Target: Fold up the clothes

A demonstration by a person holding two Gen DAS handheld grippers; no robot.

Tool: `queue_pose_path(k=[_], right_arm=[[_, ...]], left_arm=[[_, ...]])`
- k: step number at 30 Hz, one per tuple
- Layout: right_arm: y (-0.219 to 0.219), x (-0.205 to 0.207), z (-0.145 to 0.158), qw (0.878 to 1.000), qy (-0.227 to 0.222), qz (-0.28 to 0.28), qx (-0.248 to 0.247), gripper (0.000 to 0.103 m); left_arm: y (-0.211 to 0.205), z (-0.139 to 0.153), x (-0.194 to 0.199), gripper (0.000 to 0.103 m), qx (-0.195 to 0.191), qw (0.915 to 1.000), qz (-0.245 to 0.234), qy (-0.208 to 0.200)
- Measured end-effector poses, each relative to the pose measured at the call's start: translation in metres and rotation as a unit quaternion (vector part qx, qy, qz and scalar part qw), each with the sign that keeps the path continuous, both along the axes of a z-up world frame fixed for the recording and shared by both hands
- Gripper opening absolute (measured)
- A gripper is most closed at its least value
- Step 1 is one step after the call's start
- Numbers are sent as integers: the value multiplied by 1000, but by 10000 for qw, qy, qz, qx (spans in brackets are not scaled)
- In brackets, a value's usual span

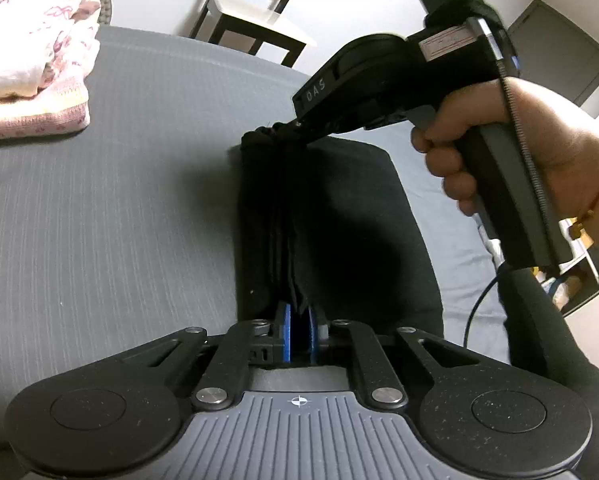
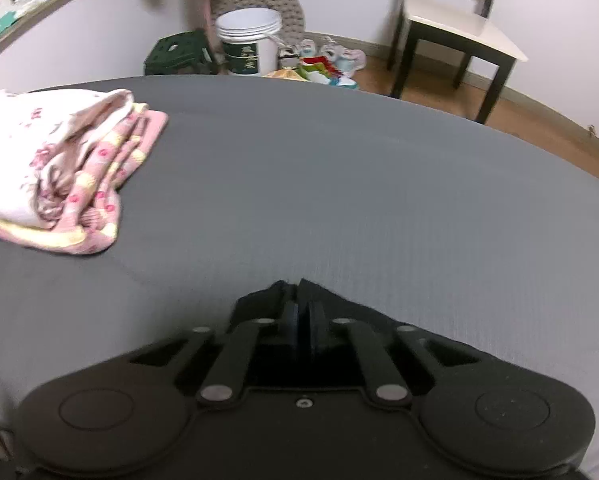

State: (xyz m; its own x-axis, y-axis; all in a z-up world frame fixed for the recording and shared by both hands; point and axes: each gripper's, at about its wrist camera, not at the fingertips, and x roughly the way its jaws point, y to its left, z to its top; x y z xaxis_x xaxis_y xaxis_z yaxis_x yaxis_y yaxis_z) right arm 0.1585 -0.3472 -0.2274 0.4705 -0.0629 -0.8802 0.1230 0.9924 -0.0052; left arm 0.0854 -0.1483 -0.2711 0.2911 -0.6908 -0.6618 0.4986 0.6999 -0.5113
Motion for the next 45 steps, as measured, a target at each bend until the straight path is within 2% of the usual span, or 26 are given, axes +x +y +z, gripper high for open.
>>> queue_pose_path(k=[3,7,14,17,20,21,22,24,27,29,32,34,36,38,41,43,45], right_arm=[[3,-2,6,9998,-163,68,20,5],[5,1,12,9995,-245,120,125,5],[3,9,-10,9988,-194,-8,454,6],[-2,7,-11,9972,-283,39,690,10],[-15,1,2,9924,-511,39,1119,24],[-22,-2,9,9892,-630,10,1322,36],[-29,-6,17,9855,-753,-34,1523,43],[-42,-16,31,9816,-933,-98,1663,43],[-54,-35,42,9868,-888,-20,1357,43],[-53,-50,38,9910,-775,259,1063,43],[-34,-77,17,9938,-650,798,424,45],[-18,-93,-2,9920,-613,1102,-92,50],[-5,-104,-23,9879,-843,1217,-470,53],[0,-115,-32,9833,-1309,1133,-564,54],[-6,-125,-30,9816,-1616,966,-306,57],[-9,-137,-23,9784,-1820,966,-162,67],[-11,-153,-15,9744,-1983,1048,-135,68]], left_arm=[[6,1,0,7,-104,9999,59,93],[8,-1,-1,7,-40,9999,73,70],[6,-4,-1,7,80,9998,97,136],[3,-3,-2,8,173,9998,57,74],[2,-2,-4,8,235,9997,43,70],[2,-2,-3,8,237,9997,44,81],[2,-2,-3,8,239,9997,45,93],[1,-2,-3,8,238,9996,50,117],[-1,-2,-3,8,224,9996,64,150],[-2,-3,-2,8,222,9996,70,168],[-1,-3,-1,8,235,9996,68,152],[0,-3,0,8,250,9996,56,128],[-1,-3,0,8,278,9995,60,123],[0,-2,0,8,280,9995,64,129],[2,0,1,8,245,9995,52,167],[4,1,1,8,248,9996,0,131],[5,4,-2,8,296,9995,-97,17]])
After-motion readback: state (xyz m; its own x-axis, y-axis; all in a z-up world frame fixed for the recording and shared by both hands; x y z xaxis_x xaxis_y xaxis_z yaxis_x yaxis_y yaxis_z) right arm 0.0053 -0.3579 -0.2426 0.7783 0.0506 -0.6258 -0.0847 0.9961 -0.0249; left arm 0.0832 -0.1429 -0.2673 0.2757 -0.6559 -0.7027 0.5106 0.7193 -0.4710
